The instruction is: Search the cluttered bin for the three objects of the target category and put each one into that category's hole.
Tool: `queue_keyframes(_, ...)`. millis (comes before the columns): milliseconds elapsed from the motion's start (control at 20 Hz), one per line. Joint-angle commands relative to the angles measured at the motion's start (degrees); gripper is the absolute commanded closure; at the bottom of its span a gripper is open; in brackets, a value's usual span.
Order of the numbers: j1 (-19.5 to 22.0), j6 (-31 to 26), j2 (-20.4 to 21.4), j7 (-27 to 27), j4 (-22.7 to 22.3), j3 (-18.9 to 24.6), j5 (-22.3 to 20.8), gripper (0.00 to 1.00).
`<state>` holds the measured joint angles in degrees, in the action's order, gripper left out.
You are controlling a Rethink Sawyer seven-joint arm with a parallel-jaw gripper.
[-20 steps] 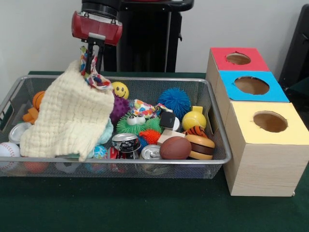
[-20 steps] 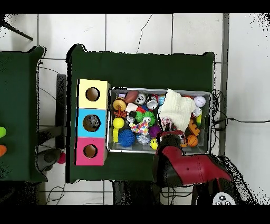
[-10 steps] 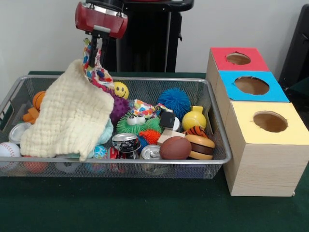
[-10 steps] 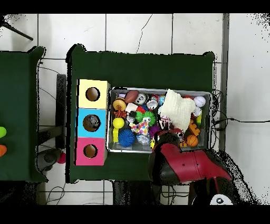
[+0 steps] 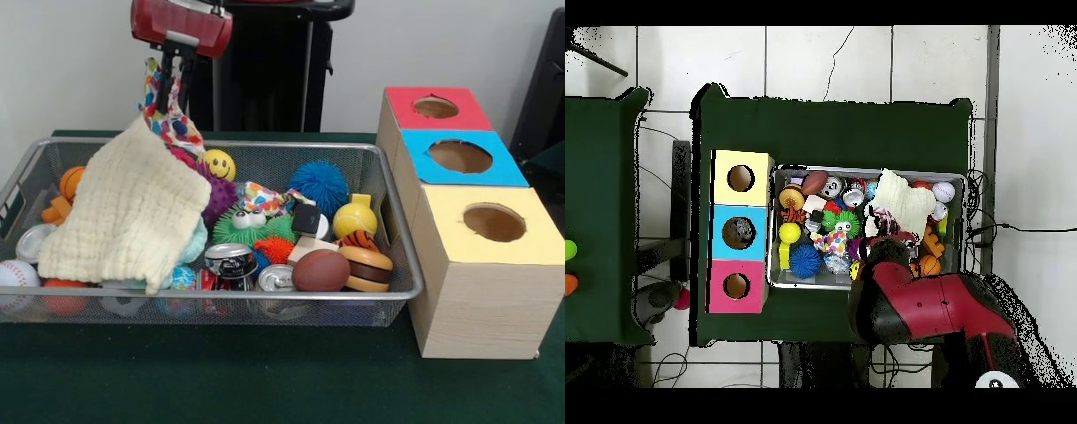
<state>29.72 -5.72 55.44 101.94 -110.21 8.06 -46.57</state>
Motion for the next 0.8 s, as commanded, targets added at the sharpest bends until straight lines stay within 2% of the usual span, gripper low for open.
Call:
queue_keyframes(50,2.92,0.17,-0.26,1.80,0.92,5.94,0.45,1.00)
queue_keyframes(150,4.03,1.19,-0.97,4.89,-0.51,6.27,2.67,1.00)
queue_keyframes(200,5.72,0.36,-1.81,7.07,-2.27,7.48,5.90,1.00)
queue_keyframes(250,6.27,-0.23,-2.35,7.50,-2.96,8.03,7.04,1.00)
queue_keyframes(550,8.04,-1.25,-2.46,5.13,-4.18,10.24,9.15,1.00)
queue_keyframes(600,8.38,-1.39,-2.43,4.15,-4.35,10.78,9.23,0.00)
queue_keyframes(800,10.66,-1.98,-2.10,3.25,-5.26,13.15,10.04,0.00)
